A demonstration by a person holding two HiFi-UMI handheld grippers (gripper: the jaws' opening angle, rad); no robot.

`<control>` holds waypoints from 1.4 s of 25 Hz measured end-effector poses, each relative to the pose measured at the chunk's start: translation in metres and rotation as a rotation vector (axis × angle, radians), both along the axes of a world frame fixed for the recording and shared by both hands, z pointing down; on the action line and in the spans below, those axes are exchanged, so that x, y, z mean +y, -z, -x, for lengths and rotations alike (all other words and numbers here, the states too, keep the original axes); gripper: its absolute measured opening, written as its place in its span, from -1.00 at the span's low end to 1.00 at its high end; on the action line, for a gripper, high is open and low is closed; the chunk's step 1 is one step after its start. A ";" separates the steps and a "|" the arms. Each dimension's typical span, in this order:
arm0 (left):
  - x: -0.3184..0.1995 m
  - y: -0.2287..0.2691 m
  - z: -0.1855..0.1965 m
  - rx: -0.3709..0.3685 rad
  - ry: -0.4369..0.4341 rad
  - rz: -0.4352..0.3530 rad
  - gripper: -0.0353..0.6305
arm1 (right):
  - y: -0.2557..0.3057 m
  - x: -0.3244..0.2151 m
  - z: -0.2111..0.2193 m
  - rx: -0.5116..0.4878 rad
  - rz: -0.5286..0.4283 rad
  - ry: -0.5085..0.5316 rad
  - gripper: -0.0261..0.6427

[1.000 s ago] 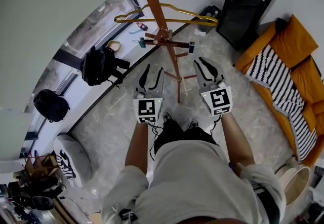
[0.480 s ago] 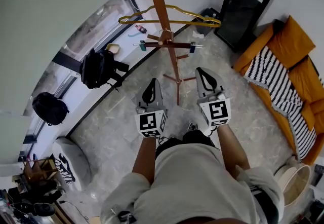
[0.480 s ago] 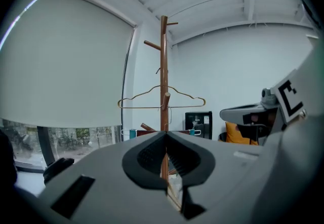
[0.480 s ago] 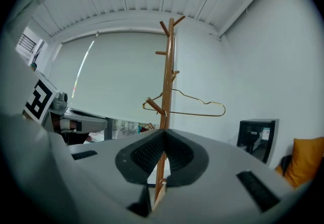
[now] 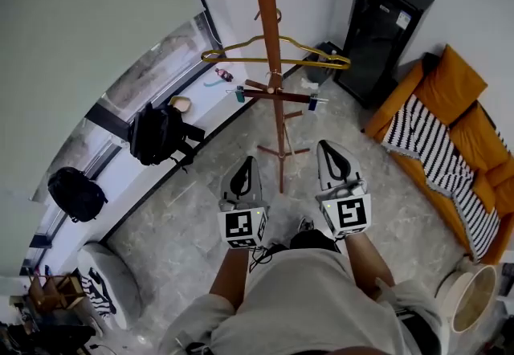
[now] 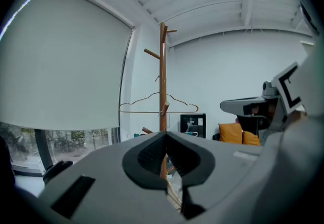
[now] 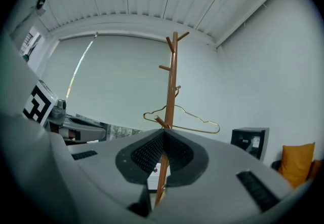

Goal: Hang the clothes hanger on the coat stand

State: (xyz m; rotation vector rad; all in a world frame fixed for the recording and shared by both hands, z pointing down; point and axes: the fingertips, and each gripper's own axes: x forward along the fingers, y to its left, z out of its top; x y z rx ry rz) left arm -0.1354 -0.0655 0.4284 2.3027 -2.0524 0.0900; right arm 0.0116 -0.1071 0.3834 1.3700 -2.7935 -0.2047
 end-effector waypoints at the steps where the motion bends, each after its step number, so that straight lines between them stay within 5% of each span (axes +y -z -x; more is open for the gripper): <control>1: 0.002 0.004 0.000 -0.006 -0.001 -0.015 -0.87 | 0.007 0.003 0.000 0.002 -0.020 -0.006 -0.91; 35: 0.048 0.018 -0.003 0.013 -0.098 -0.104 -0.87 | 0.013 0.066 0.022 0.110 -0.075 -0.048 -0.91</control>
